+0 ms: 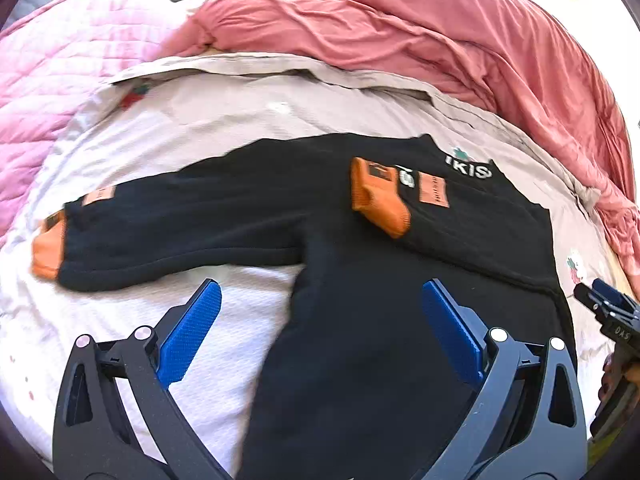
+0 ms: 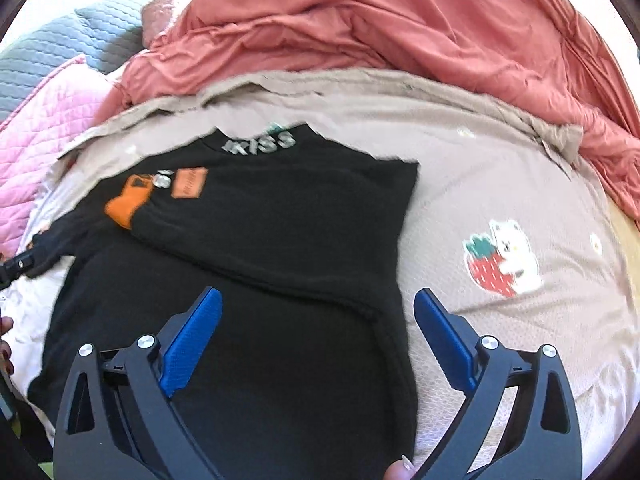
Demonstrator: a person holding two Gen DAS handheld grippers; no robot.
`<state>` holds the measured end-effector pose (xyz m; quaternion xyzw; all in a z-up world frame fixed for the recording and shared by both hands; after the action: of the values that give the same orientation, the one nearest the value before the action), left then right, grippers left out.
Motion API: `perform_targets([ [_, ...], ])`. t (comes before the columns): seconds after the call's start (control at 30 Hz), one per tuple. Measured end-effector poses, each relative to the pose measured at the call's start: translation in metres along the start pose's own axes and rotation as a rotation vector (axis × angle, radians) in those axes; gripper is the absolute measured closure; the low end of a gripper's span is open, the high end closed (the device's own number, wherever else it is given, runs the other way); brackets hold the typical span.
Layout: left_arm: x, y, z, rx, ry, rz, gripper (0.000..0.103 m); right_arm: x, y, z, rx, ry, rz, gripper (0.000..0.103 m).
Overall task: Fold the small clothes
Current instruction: 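Move the left tool to the other sleeve's orange cuff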
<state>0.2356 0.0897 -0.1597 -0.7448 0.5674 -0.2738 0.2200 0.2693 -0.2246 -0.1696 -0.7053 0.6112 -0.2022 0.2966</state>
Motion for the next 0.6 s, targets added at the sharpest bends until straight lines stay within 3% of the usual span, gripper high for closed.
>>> perform_targets([
  [0.27,-0.057,0.002,-0.029,0.013,-0.049,-0.083,0.009,-0.075,-0.031,-0.012,0.051,-0.104,-0.085,0.005],
  [0.6,-0.16,0.005,-0.062,0.042,-0.147,-0.236,0.009,-0.215,-0.06,-0.008,0.08,-0.255,-0.269,0.005],
])
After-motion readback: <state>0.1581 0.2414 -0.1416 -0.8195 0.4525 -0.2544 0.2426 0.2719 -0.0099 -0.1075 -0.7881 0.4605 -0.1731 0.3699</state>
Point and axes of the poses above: each gripper's, at about its wrist camera, not at the fingertips, and z roughly the way its jaws point, x to its right, y to its underside, the point moved 10 cm from there along z, roughly the way its jaws point, and after that the axes turned 5 degrees about x, right-handed, at the moved point
